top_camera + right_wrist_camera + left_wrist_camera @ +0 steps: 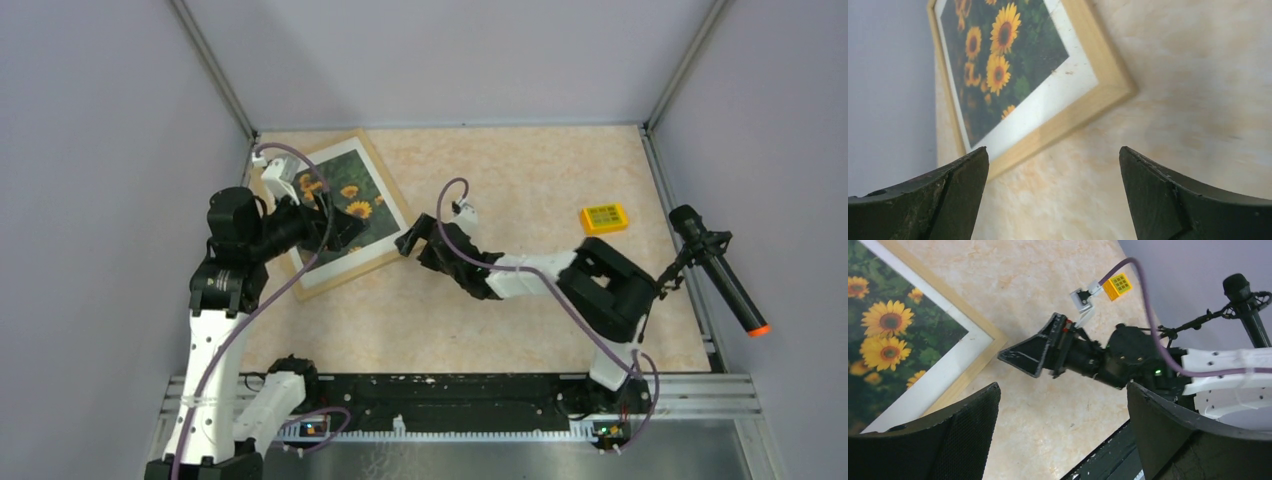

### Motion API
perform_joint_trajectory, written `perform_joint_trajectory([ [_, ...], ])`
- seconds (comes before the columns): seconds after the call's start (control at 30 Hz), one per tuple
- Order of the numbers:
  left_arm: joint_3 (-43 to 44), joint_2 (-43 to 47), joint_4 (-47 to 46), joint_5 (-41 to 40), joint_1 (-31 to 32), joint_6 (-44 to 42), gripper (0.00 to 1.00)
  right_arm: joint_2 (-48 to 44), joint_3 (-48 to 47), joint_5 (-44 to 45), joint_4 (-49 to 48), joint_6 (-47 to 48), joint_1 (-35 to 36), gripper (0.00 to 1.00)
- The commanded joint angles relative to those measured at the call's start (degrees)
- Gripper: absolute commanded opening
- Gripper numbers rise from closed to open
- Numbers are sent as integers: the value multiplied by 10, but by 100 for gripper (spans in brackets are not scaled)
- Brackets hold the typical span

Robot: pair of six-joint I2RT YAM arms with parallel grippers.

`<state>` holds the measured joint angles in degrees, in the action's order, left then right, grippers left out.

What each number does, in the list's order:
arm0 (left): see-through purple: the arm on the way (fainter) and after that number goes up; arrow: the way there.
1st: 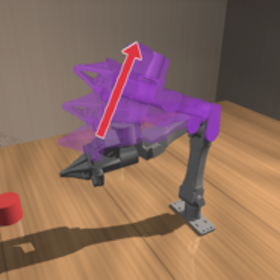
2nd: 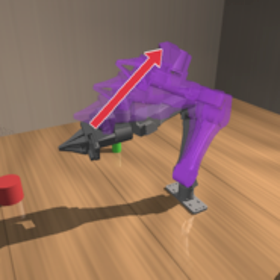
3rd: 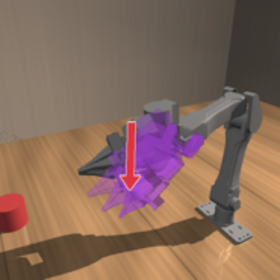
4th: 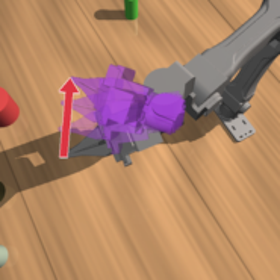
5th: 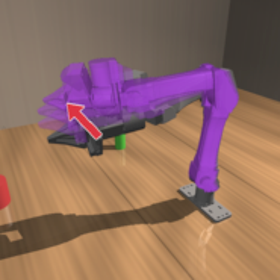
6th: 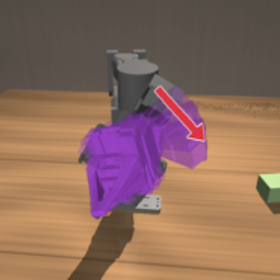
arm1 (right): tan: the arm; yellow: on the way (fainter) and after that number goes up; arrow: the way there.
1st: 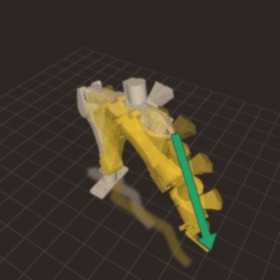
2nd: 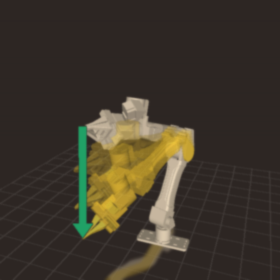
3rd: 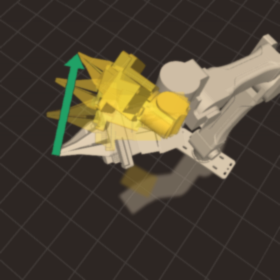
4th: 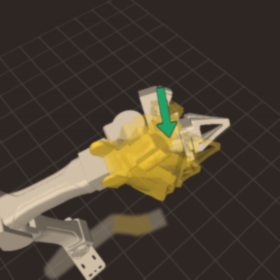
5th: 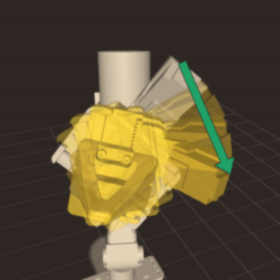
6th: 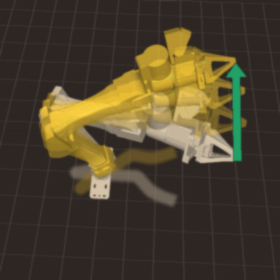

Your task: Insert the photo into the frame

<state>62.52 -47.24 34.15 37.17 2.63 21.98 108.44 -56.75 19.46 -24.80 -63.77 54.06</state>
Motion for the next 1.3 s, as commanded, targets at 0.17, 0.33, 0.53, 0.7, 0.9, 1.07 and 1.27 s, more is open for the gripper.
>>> perform_joint_trajectory([
  [0.17, 138, -52, -10, 18, 88, -128, 99, -338, -35, -4, 432, 358, -19, 99],
  [0.33, 187, -57, -65, 11, 89, -89, 99, -448, -146, 95, 577, 438, -19, 99],
  [0.53, 229, -44, -133, -49, 89, -47, 99, -561, -216, 60, 536, 538, -19, 99],
  [0.7, 242, -16, -181, -91, 89, -21, 99, -602, -273, 39, 527, 586, -20, 99],
  [0.9, 275, -5, -201, -113, 89, -6, 99, -656, -280, 18, 511, 602, -19, 99],
  [1.07, 291, -4, -188, -113, 89, -11, 99, -694, -254, 15, 481, 602, -19, 99],
  [1.27, 292, 0, -172, -117, 89, -21, 99, -711, -234, 19, 457, 604, -19, 99],
])
